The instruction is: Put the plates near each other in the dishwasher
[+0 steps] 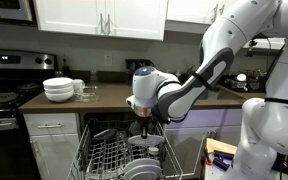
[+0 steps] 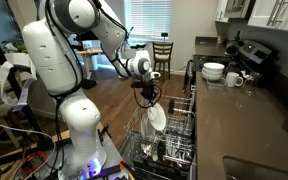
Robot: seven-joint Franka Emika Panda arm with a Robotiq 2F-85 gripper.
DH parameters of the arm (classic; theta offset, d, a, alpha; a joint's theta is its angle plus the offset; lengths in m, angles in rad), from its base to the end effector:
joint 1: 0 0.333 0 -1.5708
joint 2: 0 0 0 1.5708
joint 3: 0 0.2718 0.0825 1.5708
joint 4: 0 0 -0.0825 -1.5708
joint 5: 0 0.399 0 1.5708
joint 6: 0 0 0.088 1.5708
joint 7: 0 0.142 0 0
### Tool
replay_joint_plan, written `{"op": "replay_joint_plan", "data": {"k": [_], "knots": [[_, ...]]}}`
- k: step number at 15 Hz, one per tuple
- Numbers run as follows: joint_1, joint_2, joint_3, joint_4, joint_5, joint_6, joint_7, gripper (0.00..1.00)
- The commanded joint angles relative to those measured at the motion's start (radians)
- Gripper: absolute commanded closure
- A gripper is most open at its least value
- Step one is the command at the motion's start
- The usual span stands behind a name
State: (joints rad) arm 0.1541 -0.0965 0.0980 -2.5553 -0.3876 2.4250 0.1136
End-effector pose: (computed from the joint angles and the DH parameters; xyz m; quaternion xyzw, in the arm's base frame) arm 0.4448 0.1027 0.2102 0.9680 0.2146 0.0061 0.1296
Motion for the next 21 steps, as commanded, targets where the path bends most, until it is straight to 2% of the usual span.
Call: {"op": "replay_joint_plan", "data": {"k": [1,4,7,9,11,12,14,15,21], "knots": [[-0.024,-0.018,-0.022,-0.016,0.087,0.063,-0.221,0.99],[-0.021,-0.006,-0.049,-0.019,0.208,0.107,-0.408,0.99],[-0.007,0.012,-0.07,-0.018,0.408,0.134,-0.611,0.99],[-0.003,0.027,-0.076,-0.007,0.539,0.111,-0.722,0.99],[-0.013,0.042,-0.074,-0.002,0.602,0.095,-0.78,0.99],[-0.019,0.052,-0.071,-0.001,0.605,0.092,-0.782,0.99],[-0.032,0.069,-0.06,-0.003,0.51,0.1,-0.7,0.99],[-0.027,0.056,-0.057,-0.014,0.55,0.098,-0.727,0.95],[-0.035,0.073,-0.056,-0.014,0.535,0.098,-0.723,0.95]]}}
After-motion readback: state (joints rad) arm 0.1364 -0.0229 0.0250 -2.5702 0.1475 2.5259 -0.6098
